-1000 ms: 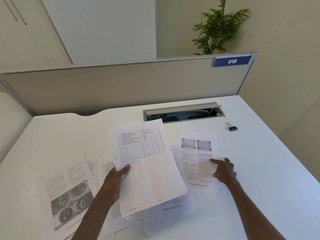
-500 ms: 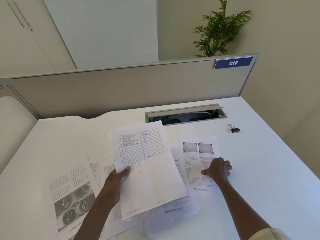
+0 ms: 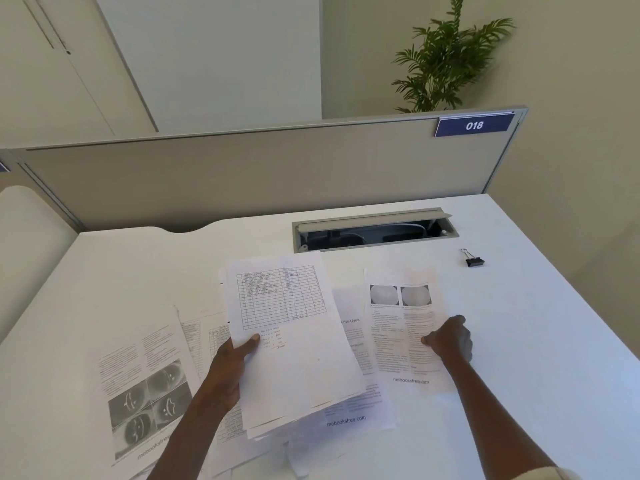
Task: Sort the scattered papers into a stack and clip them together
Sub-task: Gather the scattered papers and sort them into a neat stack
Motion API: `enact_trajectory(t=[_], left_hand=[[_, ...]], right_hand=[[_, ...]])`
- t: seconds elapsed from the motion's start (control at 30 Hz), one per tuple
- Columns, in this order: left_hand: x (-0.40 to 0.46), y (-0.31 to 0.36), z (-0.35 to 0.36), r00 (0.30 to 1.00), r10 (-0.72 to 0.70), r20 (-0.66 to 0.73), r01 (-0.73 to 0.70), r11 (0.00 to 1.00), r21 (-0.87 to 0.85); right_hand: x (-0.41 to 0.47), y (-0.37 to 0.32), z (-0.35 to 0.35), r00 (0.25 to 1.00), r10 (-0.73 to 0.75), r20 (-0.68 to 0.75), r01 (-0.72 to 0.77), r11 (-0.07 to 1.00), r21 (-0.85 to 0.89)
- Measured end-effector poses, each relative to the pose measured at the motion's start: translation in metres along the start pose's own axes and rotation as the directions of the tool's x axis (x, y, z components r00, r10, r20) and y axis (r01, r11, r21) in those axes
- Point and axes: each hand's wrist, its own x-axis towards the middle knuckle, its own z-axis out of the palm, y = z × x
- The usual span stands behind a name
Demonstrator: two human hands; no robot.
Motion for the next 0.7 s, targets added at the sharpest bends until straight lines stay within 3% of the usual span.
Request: enact_trajectory(t=[0.23, 0.5, 0.6, 0.7], left_hand=[[0.002, -0.001, 0.002, 0.997, 0.053, -0.057, -0.049, 0.996, 0.074], [0.008, 0.001, 0.007, 0.993, 0.071, -0.099, -0.065, 0.996, 0.064], [0.007, 0.004, 0.011, 0.995, 0.055, -0.086, -0.050, 0.998, 0.049], [0.007, 0.006, 0.013, 0.997, 0.034, -0.064, -0.033, 0.999, 0.017]], right_hand=[[-0.026, -0.010, -0.029, 0.967, -0.193, -0.166, 0.198, 0.980, 0.013], [-0.087, -0.067, -0.085, 0.783, -0.563, -0.265, 0.562, 0.822, -0.087], [-0.114, -0.088, -0.102, 0.720, -0.648, -0.247, 0.666, 0.746, -0.017], [-0.131, -0.102, -0.106, 0.719, -0.672, -0.178, 0.694, 0.710, 0.120]])
